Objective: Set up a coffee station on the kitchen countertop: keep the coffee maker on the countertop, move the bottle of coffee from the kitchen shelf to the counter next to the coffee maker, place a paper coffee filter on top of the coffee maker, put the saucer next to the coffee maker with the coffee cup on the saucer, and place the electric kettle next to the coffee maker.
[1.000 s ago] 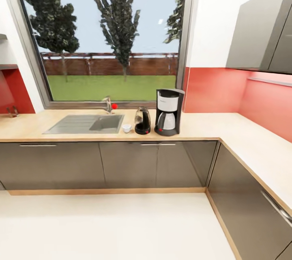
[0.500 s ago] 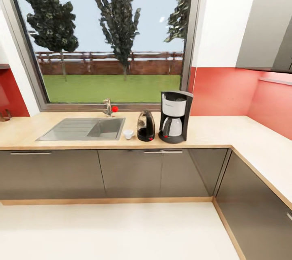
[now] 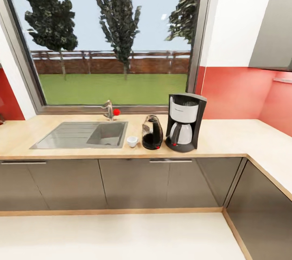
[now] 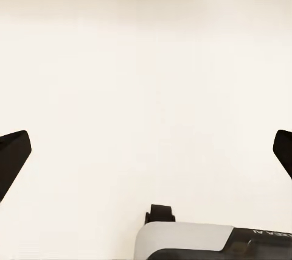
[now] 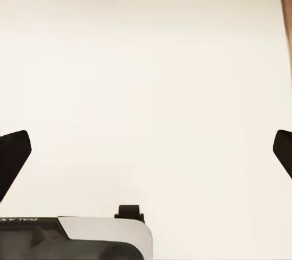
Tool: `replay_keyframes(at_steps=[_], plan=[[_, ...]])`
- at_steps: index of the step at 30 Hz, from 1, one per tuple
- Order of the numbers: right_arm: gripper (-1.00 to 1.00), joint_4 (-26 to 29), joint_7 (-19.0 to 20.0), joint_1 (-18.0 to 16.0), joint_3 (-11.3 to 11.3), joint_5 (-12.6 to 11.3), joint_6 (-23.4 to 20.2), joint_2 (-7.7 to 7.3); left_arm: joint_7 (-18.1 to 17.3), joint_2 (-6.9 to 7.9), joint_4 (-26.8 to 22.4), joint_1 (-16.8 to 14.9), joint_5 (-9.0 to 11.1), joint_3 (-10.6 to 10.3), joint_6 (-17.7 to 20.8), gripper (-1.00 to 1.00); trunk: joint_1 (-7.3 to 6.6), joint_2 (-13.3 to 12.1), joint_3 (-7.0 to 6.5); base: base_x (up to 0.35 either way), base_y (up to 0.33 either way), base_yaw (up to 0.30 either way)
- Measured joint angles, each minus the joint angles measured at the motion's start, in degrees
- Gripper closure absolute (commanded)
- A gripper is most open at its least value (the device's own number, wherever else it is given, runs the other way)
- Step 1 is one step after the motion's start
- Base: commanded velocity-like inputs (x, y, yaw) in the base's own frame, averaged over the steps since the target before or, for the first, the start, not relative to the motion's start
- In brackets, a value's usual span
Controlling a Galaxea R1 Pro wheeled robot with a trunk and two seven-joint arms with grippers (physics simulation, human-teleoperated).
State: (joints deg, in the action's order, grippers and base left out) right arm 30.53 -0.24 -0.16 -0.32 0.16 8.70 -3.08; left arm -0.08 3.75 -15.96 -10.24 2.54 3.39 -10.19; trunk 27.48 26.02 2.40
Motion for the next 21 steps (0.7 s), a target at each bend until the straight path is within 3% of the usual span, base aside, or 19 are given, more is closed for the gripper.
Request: replay_keyframes(at_steps=[7, 13, 21], plan=[[-1.0, -0.06, 0.0, 0.0, 0.0, 0.0, -0.02, 0.0, 0.0, -0.01, 0.01, -0.01, 0.01, 0.0, 0.0, -1.0, 0.0, 0.0, 0.0, 0.292, 0.224, -0.077], [-1.0, -0.07, 0.0, 0.0, 0.0, 0.0, -0.02, 0.0, 0.0, -0.03, 0.01, -0.01, 0.01, 0.01, 0.0, -1.0, 0.02, 0.0, 0.0, 0.21, 0.277, -0.252], [-1.0, -0.07, 0.0, 0.0, 0.0, 0.0, -0.02, 0.0, 0.0, 0.0, 0.01, -0.01, 0.17, 0.08, 0.0, -1.0, 0.03, -0.01, 0.0, 0.08, 0.33, -0.278]])
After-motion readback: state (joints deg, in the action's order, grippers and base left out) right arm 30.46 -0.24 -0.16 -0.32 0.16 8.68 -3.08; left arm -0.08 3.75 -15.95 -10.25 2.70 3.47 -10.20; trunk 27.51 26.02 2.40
